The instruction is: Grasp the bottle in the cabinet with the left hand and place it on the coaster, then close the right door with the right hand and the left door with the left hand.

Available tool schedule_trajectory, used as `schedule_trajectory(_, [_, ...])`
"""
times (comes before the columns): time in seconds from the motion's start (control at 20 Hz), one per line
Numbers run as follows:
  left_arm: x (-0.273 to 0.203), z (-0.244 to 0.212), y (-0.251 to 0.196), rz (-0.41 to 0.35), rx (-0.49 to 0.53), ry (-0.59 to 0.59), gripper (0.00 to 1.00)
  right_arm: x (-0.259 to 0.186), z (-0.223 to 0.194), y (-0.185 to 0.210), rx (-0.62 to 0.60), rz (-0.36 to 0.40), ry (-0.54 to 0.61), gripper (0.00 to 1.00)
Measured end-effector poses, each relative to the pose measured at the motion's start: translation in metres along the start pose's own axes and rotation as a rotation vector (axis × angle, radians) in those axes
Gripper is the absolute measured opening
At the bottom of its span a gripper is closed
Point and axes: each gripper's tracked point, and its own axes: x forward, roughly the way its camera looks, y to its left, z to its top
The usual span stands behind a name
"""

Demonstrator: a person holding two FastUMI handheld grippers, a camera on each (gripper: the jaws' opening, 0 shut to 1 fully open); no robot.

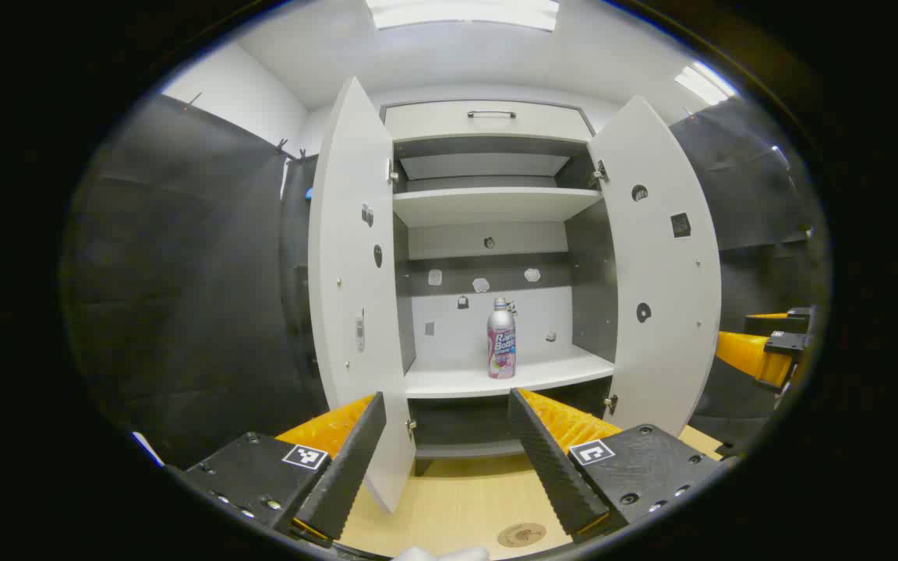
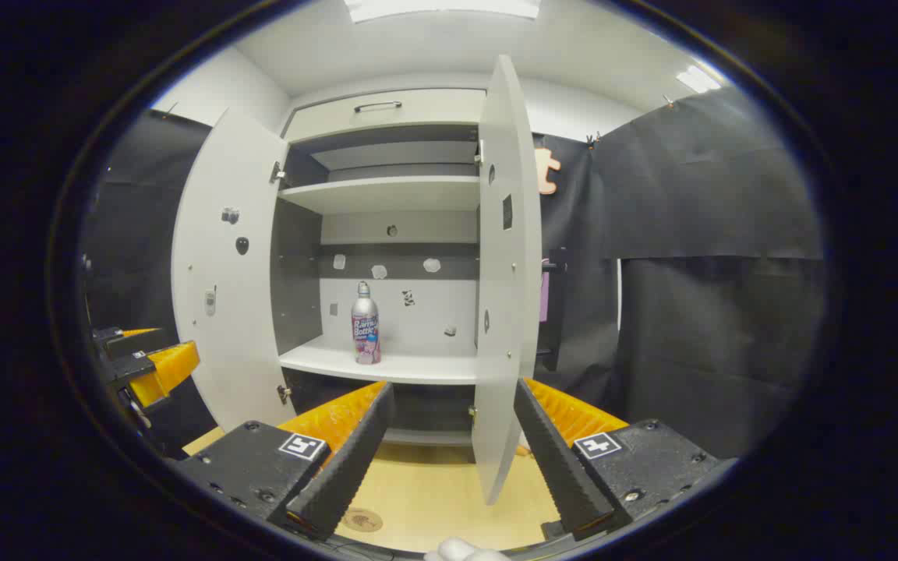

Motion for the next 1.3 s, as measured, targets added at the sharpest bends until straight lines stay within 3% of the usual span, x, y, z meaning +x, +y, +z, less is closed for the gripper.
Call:
schedule_trajectory(0.8, [0.023,0.007,0.007,-0.01,0.011,-0.014,0.98,0.014,0.006,0.015,0.006,0.023,-0.019,1.0])
schedule_trajectory(1.3, [0.1,0.036,-0.019,-0.063,0.007,-0.079,0.97,0.016,0.015,0.017,0.0,0.01,-0.022,1.0])
